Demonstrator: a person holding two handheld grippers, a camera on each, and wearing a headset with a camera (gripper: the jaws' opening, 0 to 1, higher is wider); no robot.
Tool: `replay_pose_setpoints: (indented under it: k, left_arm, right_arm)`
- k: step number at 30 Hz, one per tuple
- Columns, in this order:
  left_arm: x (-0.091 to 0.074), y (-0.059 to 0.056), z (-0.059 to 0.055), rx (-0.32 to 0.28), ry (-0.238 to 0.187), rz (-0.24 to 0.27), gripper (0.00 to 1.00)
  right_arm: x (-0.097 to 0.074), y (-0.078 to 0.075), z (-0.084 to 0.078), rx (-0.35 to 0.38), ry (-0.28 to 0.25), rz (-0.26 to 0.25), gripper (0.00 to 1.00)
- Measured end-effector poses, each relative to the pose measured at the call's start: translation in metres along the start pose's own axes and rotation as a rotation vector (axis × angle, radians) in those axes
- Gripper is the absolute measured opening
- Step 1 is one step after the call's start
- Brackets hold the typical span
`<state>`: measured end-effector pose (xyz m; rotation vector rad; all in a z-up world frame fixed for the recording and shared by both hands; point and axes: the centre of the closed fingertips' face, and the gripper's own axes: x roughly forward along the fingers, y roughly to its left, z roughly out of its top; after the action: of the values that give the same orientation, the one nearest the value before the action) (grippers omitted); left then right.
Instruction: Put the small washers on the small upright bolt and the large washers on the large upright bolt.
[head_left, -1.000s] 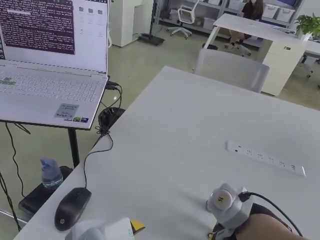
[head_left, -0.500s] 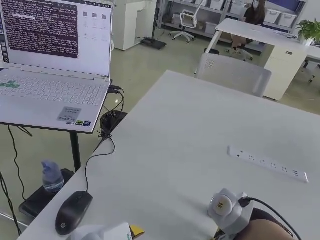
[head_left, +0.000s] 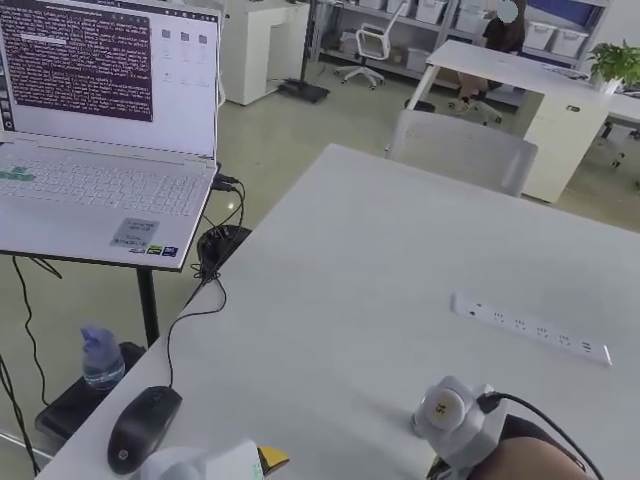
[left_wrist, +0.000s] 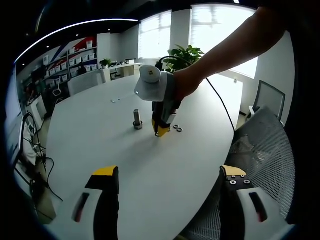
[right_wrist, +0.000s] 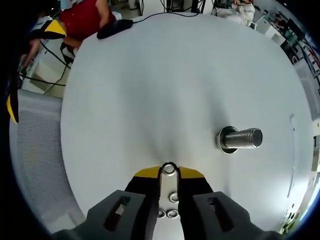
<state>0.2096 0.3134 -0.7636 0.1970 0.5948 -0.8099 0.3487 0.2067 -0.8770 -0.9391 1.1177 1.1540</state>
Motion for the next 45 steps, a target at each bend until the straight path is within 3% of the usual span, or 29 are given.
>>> replay_pose_setpoints:
  k: [12,20,35,45]
  left_arm:
    - [0.002,-0.002,0.003,0.018,0.005,0.002,0.82]
    - [0.002,-0.001,0.01,0.012,-0.015,0.007,0.83]
    - [0.012,-0.009,0.018,0.032,-0.001,-0.007,0.84]
    - [0.013,-0.006,0.028,0.007,-0.013,0.007,0.84]
  right_arm:
    - [-0.017,-0.002,-0.008,0.043,-0.011,-0.002,0.13]
    - [-0.029,-0.003,-0.02,0.062,-0.009,0.001,0.13]
    - [-0.044,-0.013,-0.055,0.118,-0.005,-0.011,0.13]
    - [-0.054,-0.023,-0.076,0.143,-0.004,-0.021,0.13]
